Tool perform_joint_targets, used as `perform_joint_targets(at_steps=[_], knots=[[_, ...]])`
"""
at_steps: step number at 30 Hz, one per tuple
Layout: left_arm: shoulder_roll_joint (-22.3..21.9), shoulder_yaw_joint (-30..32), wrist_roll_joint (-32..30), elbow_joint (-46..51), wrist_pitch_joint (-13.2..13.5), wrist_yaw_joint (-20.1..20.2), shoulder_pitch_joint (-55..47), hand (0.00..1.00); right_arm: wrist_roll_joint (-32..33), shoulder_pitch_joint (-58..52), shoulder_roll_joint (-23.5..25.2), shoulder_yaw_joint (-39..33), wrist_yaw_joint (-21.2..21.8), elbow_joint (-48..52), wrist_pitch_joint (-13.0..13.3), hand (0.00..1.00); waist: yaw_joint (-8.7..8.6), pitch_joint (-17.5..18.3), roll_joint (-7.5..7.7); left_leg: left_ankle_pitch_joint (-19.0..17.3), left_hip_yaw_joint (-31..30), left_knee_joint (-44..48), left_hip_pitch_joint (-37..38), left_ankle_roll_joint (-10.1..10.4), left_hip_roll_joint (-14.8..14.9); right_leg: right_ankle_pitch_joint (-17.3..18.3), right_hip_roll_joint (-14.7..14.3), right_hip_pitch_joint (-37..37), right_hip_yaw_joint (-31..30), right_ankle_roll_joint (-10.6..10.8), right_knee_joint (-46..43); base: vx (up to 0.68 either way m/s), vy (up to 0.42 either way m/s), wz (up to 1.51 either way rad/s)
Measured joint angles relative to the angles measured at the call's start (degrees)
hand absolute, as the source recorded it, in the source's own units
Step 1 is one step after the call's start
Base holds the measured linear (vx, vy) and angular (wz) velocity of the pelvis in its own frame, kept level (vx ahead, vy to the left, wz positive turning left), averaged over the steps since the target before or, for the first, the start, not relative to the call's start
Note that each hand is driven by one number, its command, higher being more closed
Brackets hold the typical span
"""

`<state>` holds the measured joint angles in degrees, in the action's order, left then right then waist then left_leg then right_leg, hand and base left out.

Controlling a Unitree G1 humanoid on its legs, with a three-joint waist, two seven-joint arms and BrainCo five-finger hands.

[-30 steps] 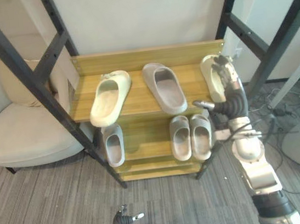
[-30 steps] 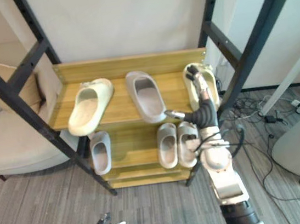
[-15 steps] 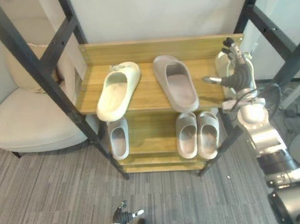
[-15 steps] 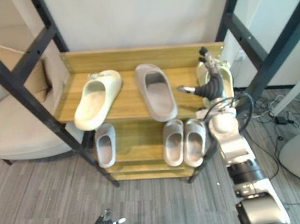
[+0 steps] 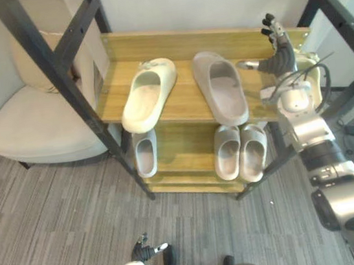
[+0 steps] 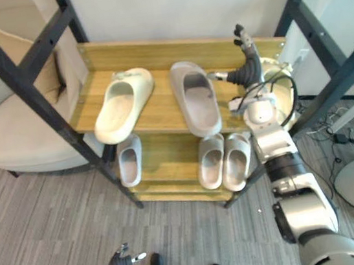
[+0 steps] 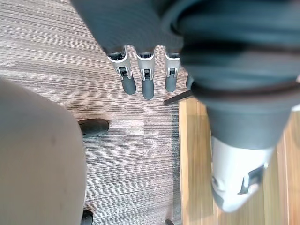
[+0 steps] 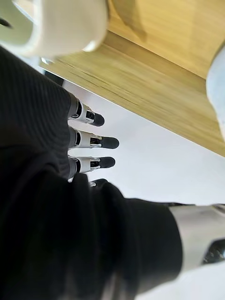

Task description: Organize the slippers on the shoe rack

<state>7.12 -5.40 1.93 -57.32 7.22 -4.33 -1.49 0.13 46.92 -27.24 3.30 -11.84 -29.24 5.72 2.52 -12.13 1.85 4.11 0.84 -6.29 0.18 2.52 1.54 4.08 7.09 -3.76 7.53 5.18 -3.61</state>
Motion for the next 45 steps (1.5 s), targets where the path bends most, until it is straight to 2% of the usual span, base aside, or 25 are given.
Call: perform_joint_targets(at_steps=[5, 16, 17, 26, 37, 45], knots=[[0.1, 0.1, 0.6, 1.8, 0.2, 0.0, 0.1, 0.00, 0.0, 3.5, 0.0, 2.2, 0.3, -3.6, -0.4, 0.00, 0.68, -1.9, 0.05, 0.4, -0.4, 0.0, -0.5, 0.1, -0.1, 0.0, 0.0, 0.1, 0.3, 0.0, 0.4, -0.04, -0.010, 0.06], [0.5, 0.0, 3.0, 2.2, 1.0, -0.3, 0.2, 0.00, -0.8, 8.2, 0.0, 4.1, 0.8, -10.2, -1.3, 0.00, 1.02, -2.9, 0.62, 1.3, -1.6, 0.0, -2.1, 0.3, -0.2, 0.0, 0.0, 0.7, 1.5, 0.1, 1.0, -0.01, -0.008, 0.05], [0.6, 0.0, 3.2, 2.2, 1.0, -0.3, 0.2, 0.00, -1.8, 9.0, 0.0, 4.1, 1.0, -11.4, -1.7, 1.00, 1.03, -3.0, 0.68, 1.3, -1.6, 0.0, -2.1, 0.3, -0.2, 0.0, 0.0, 0.7, 1.5, 0.1, 1.0, 0.00, 0.000, 0.00], [1.0, 0.0, 3.9, 2.5, 1.1, -0.4, 0.4, 0.00, -2.4, 11.1, 0.0, 5.8, 2.3, -13.0, -1.7, 1.00, 1.08, -3.8, 0.92, 1.1, -1.6, 0.0, -2.1, 0.8, 0.1, -0.1, -0.2, 0.7, 1.5, 0.0, 0.9, -0.01, -0.004, 0.00], [1.1, 0.0, 3.9, 2.6, 1.1, -0.3, 0.4, 0.00, -1.2, 10.3, 0.0, 6.1, 2.4, -11.7, -0.3, 1.00, 0.97, -4.0, 1.18, 1.1, -1.1, 0.0, -1.6, 0.8, 0.8, -0.4, -0.8, 0.5, 1.2, -0.3, 0.8, 0.00, -0.003, -0.02], [1.0, 0.0, 3.7, 2.4, 0.7, -0.3, 0.3, 0.00, 0.0, 0.8, 0.0, 3.8, 2.4, -0.2, 0.3, 1.00, 0.62, -4.0, 1.21, 1.0, -0.1, 0.0, -0.2, 0.9, 0.9, -0.4, -0.8, -0.4, 0.6, -0.3, 0.8, -0.02, -0.006, -0.06]])
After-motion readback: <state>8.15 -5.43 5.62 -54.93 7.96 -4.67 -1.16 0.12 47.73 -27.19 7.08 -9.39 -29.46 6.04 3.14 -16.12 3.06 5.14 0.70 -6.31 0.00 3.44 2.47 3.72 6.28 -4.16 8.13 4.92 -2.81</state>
